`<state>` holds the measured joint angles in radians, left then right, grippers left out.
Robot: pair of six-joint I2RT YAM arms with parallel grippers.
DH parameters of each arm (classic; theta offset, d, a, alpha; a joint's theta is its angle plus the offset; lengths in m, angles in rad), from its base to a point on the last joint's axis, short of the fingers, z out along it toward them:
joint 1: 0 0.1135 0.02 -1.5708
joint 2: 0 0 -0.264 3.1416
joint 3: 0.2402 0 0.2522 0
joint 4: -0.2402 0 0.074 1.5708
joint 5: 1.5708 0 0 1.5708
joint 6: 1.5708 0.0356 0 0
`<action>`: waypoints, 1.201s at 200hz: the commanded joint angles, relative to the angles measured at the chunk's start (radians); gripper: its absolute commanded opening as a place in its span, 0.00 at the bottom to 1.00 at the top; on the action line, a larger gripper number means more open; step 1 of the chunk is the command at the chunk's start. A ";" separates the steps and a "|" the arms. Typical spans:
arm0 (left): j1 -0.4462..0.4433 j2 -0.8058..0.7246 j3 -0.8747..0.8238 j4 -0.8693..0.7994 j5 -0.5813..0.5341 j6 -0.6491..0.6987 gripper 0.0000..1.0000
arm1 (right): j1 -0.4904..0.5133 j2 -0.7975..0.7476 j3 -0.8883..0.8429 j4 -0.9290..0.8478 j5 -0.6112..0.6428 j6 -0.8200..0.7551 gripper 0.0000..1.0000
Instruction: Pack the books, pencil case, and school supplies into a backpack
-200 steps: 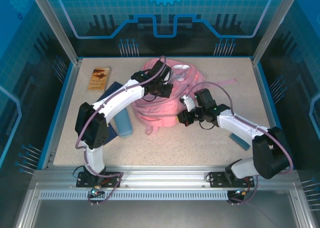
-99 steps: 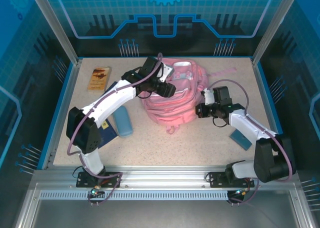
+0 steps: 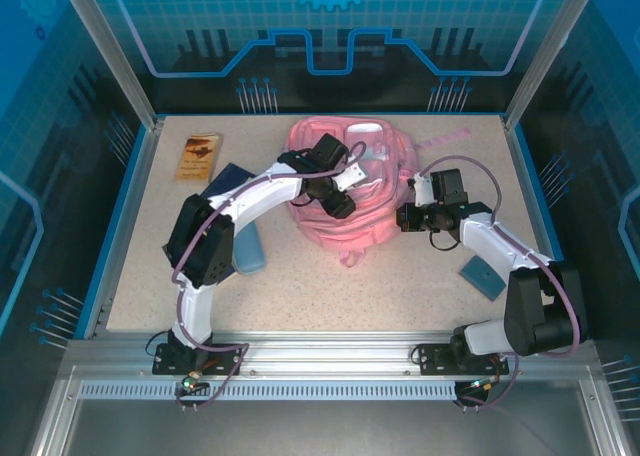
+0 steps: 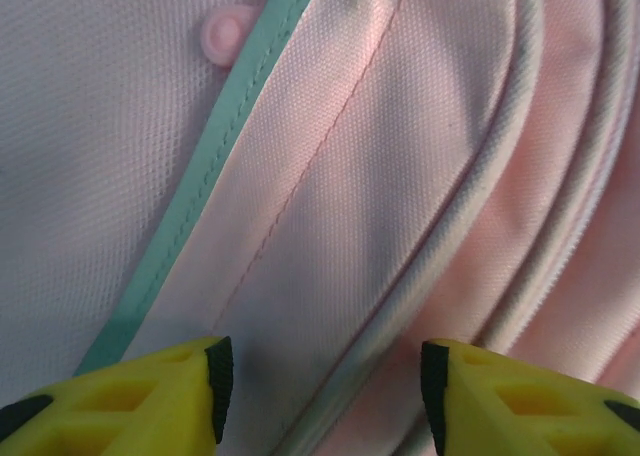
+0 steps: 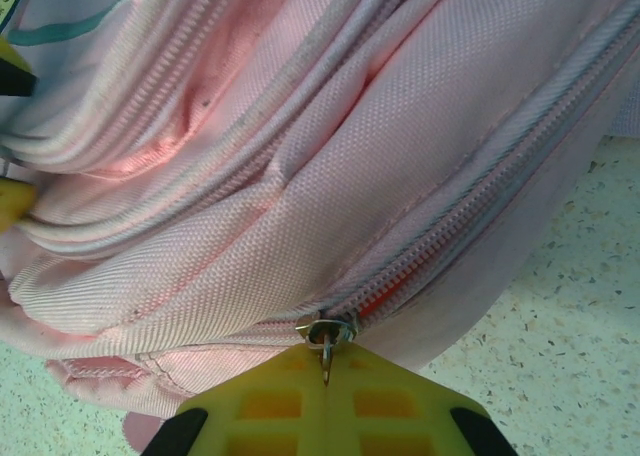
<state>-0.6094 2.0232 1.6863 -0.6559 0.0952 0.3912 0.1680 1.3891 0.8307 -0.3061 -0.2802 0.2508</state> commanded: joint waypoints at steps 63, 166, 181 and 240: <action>-0.003 0.071 0.065 0.110 -0.130 0.058 0.16 | -0.013 -0.002 0.028 -0.023 -0.056 -0.021 0.00; -0.004 0.046 0.078 0.255 -0.063 -0.288 0.00 | 0.318 -0.064 -0.130 0.161 -0.114 0.153 0.00; -0.003 0.037 0.066 0.272 -0.052 -0.304 0.00 | 0.347 -0.030 -0.117 0.203 -0.114 0.199 0.00; 0.020 -0.054 -0.051 0.342 0.027 -0.290 0.00 | 0.187 -0.244 -0.125 0.021 0.051 0.347 0.52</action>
<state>-0.6140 2.0563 1.6775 -0.4355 0.0628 0.1322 0.4339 1.2648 0.7025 -0.1776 -0.2611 0.5205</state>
